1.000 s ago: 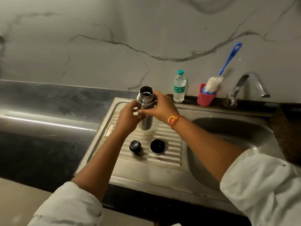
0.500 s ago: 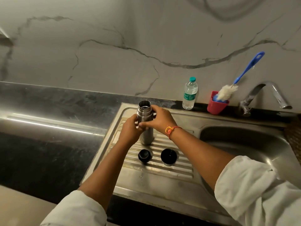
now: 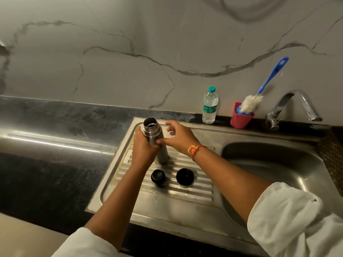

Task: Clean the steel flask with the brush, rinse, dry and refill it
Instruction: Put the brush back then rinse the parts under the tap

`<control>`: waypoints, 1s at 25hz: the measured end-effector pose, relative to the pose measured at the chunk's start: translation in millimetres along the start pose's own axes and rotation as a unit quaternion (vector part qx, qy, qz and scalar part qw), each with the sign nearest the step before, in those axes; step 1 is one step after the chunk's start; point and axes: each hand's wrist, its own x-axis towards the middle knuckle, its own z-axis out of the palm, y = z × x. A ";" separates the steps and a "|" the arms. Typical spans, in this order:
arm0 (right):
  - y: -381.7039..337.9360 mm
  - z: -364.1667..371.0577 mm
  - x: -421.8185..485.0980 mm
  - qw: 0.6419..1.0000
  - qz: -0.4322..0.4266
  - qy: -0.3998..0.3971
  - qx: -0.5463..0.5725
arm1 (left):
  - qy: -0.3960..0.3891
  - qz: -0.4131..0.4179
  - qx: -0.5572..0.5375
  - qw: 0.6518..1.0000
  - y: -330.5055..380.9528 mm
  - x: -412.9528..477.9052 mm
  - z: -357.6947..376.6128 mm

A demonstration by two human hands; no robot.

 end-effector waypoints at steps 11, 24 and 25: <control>53.3 -114.4 -88.9 0.992 0.024 0.096 -0.074 | -0.049 0.266 0.160 0.949 71.4 -93.6 99.4; 214.5 -218.0 -240.7 0.965 0.196 0.083 -0.152 | -0.323 0.297 0.276 0.855 129.2 -188.9 289.2; 211.6 -231.6 -244.7 0.961 0.180 0.132 -0.162 | -0.325 0.292 0.262 0.861 139.2 -194.6 298.9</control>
